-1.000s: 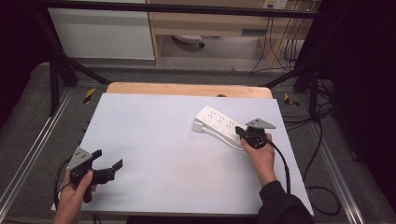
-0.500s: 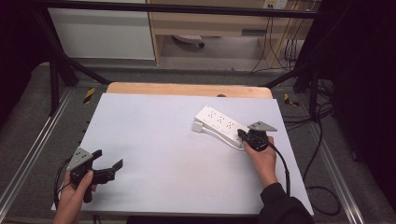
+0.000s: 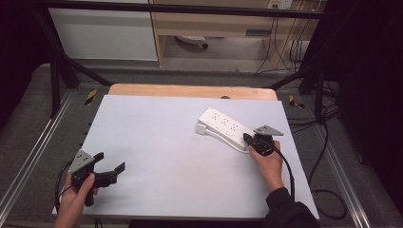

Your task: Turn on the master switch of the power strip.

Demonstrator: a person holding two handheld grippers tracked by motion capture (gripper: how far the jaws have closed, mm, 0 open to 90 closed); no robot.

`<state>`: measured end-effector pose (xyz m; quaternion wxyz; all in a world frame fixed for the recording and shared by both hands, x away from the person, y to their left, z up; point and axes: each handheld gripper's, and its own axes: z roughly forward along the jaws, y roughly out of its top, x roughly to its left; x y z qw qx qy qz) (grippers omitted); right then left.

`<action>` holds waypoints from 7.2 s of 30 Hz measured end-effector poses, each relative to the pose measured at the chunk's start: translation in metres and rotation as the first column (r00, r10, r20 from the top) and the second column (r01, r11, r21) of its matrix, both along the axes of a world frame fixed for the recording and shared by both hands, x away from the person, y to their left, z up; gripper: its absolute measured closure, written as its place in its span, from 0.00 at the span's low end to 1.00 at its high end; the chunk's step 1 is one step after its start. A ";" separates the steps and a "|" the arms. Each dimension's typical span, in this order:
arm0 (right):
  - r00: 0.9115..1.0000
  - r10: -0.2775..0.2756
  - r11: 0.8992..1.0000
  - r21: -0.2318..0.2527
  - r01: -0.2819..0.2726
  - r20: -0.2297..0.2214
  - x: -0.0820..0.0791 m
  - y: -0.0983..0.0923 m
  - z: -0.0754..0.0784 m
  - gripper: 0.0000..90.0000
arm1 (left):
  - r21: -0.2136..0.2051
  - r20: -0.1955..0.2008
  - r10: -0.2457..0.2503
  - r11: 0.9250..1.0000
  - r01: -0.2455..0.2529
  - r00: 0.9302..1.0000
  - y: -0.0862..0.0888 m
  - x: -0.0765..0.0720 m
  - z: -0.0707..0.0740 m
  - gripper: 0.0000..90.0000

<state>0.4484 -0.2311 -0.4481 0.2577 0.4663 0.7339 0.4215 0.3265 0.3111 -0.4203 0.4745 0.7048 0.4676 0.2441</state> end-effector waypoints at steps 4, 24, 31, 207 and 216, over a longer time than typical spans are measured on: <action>1.000 0.002 1.000 -0.008 -0.002 0.002 0.000 0.002 0.000 1.00 | 0.003 0.001 -0.001 1.000 0.001 1.000 0.000 0.000 0.000 0.07; 1.000 -0.001 1.000 -0.028 0.001 -0.008 -0.001 0.004 0.000 1.00 | 0.009 -0.003 -0.004 1.000 0.004 1.000 -0.001 0.000 0.000 0.07; 1.000 -0.001 0.999 -0.032 0.000 -0.012 0.000 0.005 0.000 1.00 | 0.011 -0.003 -0.003 1.000 0.003 1.000 -0.001 0.000 0.000 0.07; 0.999 0.037 0.978 0.207 -0.041 0.022 -0.045 -0.008 0.068 0.22 | 0.028 -0.005 0.011 1.000 -0.011 1.000 0.001 0.000 -0.001 0.07; 0.999 0.037 0.979 0.198 -0.043 0.032 -0.058 -0.016 0.064 0.04 | 0.032 -0.004 0.011 0.999 -0.011 1.000 0.001 0.000 -0.001 0.07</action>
